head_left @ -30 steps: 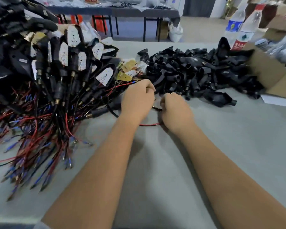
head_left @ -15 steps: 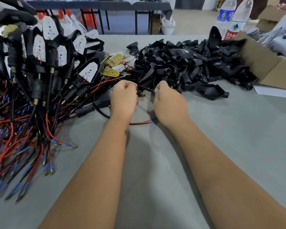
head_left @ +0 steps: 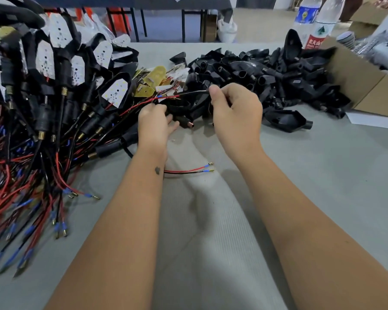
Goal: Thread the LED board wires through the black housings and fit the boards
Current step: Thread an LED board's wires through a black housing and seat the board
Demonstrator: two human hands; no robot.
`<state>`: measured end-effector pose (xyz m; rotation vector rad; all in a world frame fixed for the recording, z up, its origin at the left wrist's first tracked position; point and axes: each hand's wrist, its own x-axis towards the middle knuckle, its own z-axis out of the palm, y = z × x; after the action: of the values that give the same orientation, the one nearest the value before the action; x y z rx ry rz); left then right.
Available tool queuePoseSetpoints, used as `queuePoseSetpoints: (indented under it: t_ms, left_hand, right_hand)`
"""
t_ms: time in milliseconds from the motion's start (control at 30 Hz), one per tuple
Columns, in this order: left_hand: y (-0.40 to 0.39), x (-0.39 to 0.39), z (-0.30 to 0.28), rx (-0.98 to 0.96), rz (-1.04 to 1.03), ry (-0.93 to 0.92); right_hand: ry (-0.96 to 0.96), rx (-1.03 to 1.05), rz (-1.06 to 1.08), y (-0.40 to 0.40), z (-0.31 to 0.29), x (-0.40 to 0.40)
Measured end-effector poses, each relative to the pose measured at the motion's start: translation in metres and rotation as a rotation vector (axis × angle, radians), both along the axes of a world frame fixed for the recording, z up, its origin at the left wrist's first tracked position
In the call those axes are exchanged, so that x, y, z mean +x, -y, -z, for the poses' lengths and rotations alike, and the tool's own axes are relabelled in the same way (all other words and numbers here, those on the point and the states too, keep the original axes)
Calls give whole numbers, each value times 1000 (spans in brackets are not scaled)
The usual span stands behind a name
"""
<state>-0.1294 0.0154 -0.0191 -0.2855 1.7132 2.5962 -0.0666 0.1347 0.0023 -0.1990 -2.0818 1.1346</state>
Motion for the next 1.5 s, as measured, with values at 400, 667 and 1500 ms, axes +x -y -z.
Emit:
queuePoseSetpoints:
  t_ms: [400,667,1500]
  left_hand:
    - [9,5,-8,230,-59,-218]
    - [21,5,-8,260,-138,-151]
    - [17,-5,-2,-36,11,1]
  right_hand:
    - [-137,-33,56,-10,2,7]
    - [-124,-269,247,-29,4,2]
    - [73,195,80,-38,17,5]
